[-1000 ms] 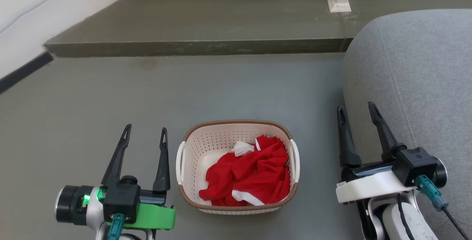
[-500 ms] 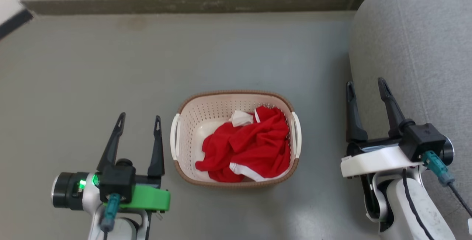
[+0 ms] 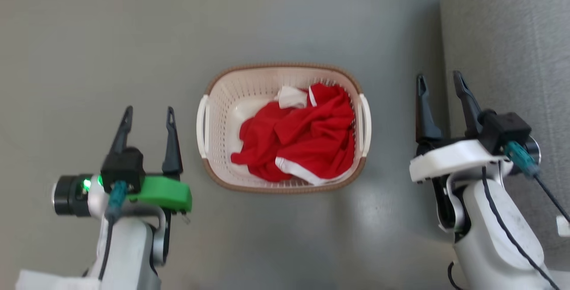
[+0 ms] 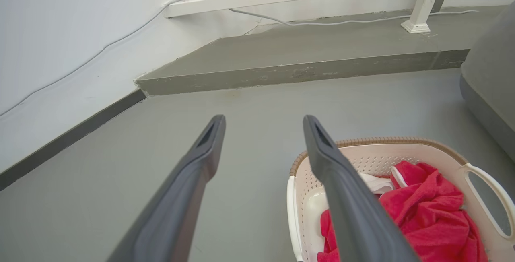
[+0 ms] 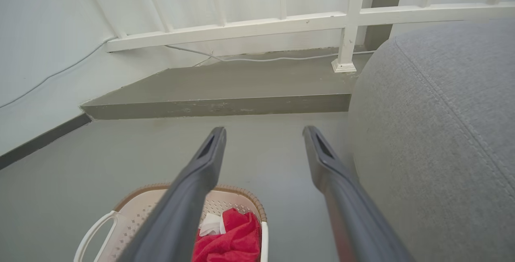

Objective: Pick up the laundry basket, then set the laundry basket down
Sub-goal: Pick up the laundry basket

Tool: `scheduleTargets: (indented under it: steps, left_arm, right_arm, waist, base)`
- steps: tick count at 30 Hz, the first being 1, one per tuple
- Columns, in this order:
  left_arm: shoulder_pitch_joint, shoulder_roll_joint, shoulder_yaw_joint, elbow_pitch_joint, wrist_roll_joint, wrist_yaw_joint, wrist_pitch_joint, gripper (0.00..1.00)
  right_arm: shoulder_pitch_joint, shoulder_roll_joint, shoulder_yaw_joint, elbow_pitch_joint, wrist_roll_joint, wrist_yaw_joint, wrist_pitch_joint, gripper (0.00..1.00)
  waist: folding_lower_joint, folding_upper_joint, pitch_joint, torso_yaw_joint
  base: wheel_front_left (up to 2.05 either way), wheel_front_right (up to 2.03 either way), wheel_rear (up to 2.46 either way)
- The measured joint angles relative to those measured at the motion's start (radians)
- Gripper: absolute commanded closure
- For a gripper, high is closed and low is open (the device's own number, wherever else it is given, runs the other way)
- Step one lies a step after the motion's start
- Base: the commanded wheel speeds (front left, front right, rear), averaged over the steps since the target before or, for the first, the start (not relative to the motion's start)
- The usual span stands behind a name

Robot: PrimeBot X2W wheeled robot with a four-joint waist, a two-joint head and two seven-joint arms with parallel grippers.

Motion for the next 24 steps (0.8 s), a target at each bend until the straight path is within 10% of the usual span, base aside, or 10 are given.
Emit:
scheduleTargets:
  steps: [24]
  left_arm:
    - [-0.373, -0.015, -0.086, 0.318, -0.055, -0.046, 0.002, 0.00]
  right_arm:
    - [-0.347, -0.015, 0.055, 0.301, 0.082, -0.001, 0.000, 0.00]
  waist:
    - [0.0000, 0.0000, 0.341, 0.019]
  base:
    - [0.00, 0.00, 0.00]
